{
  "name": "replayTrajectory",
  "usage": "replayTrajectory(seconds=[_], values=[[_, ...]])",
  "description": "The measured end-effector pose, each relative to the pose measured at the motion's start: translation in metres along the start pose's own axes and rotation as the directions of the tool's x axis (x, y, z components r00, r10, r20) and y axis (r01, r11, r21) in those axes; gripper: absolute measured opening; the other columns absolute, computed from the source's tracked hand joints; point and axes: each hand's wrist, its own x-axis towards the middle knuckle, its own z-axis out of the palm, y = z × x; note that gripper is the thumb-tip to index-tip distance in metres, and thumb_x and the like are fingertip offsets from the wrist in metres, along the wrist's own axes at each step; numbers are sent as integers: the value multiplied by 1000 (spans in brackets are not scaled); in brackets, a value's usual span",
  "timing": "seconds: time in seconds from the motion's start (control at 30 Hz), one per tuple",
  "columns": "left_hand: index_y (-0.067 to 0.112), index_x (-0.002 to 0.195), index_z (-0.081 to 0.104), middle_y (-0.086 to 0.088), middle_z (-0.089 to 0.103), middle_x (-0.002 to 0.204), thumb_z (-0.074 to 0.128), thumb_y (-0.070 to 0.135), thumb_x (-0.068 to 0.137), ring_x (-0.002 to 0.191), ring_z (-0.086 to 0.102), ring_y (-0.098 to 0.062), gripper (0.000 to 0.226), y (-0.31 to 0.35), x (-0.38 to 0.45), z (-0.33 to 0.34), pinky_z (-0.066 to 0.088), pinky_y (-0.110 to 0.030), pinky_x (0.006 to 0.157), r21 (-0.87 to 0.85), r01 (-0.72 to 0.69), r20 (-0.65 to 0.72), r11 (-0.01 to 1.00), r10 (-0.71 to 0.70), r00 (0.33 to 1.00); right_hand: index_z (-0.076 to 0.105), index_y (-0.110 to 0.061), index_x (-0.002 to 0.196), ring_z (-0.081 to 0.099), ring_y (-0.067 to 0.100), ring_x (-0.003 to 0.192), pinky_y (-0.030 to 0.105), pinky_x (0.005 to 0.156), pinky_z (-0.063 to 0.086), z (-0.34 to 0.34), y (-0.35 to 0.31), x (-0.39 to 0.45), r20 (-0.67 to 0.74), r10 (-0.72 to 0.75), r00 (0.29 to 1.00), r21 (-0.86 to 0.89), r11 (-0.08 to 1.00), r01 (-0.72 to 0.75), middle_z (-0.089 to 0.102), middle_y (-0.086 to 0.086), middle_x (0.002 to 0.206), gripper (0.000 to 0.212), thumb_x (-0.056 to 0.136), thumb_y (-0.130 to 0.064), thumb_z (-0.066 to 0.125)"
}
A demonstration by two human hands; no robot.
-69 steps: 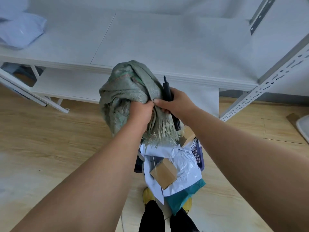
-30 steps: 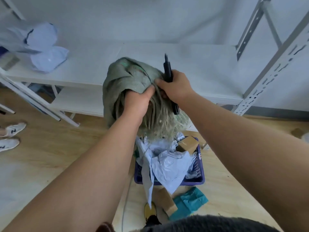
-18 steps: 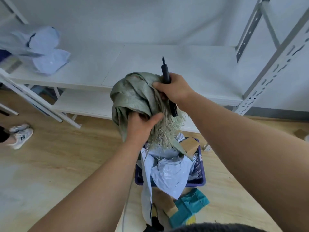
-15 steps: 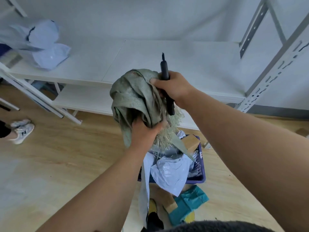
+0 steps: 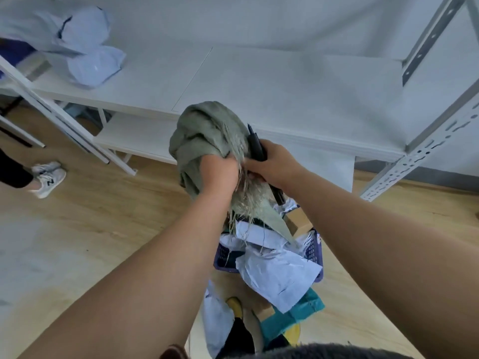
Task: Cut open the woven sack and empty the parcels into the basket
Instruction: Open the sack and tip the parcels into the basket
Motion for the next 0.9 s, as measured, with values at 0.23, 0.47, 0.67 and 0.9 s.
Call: replayTrajectory(seconds=[0.23, 0.47, 0.67, 0.9], values=[[23, 85, 56, 8, 57, 78, 62, 32, 84, 75, 54, -14, 11, 9, 8, -10, 43, -25, 72, -82, -22, 87, 996, 30, 996, 59, -13, 113, 58, 22, 78, 34, 70, 50, 4, -9, 24, -190, -59, 980, -15, 998, 57, 60, 0, 83, 30, 85, -16, 66], [27, 103, 63, 9, 66, 102, 65, 53, 82, 95, 63, -13, 34, -27, 7, -27, 51, -30, 82, 63, -4, 293, 998, -15, 956, 58, -14, 114, 57, 24, 82, 35, 73, 49, 4, 6, 28, -257, 17, 966, -11, 1000, -20, 59, -2, 85, 29, 86, -14, 61], [18, 133, 39, -6, 39, 134, 81, 34, 70, 111, 46, -13, 77, -56, -9, -51, 40, -17, 92, 235, -219, -206, 947, 269, 941, 56, -14, 123, 57, 21, 83, 32, 75, 48, 1, -13, 26, -182, -102, 978, -21, 995, 100, 58, -3, 89, 38, 86, -15, 65], [29, 152, 14, -7, 36, 146, 90, 36, 57, 131, 41, -21, 122, -35, 15, -58, 34, -26, 100, 192, -463, 185, 865, 432, 883, 56, -11, 123, 59, 18, 94, 31, 89, 49, 19, -29, 12, -2, -170, 985, 144, 975, 169, 62, -1, 98, 40, 85, -1, 62]])
